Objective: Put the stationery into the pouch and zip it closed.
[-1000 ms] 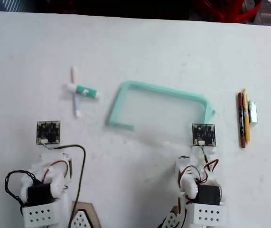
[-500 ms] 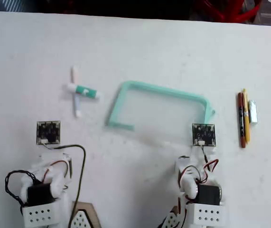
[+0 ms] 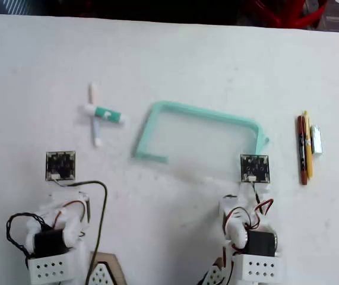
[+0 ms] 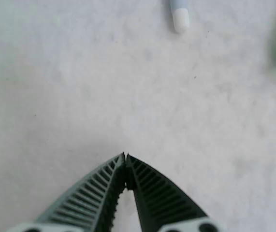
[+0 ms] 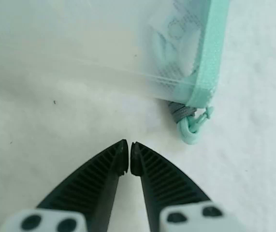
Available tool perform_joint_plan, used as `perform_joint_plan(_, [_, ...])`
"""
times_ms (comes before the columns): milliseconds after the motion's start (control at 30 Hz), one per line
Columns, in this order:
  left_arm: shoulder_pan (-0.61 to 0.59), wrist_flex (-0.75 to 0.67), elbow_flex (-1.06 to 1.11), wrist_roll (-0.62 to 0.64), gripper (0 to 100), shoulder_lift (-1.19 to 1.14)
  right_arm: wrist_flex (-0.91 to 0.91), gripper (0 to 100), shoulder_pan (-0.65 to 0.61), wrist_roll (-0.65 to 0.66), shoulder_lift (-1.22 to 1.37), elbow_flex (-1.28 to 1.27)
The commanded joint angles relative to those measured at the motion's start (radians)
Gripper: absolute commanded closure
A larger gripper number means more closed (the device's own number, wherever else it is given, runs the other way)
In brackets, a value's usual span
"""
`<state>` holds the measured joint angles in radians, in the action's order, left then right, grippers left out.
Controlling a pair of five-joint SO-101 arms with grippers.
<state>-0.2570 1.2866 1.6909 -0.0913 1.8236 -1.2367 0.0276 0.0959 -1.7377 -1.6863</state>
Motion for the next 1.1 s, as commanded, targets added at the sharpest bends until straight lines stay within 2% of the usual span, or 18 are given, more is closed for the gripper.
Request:
perform_joint_plan(0, [-0.005,0.000,0.002,0.002,98,0.001,-0.004,97.8,-0.008,0.002,-0.002,0.003])
perform_joint_plan(400, [-0.002,-0.003,0.002,-0.003,98,0.001,-0.004,97.8,-0.008,0.002,-0.002,0.003])
perform_joint_plan(800, [0.005,-0.354,-0.190,-0.003,98,0.001,-0.004,97.8,-0.008,0.002,-0.002,0.003])
perform_joint_plan(1067, [0.143,-0.361,-0.281,-0.003,98,0.001,-0.004,97.9,-0.008,0.002,-0.002,0.003])
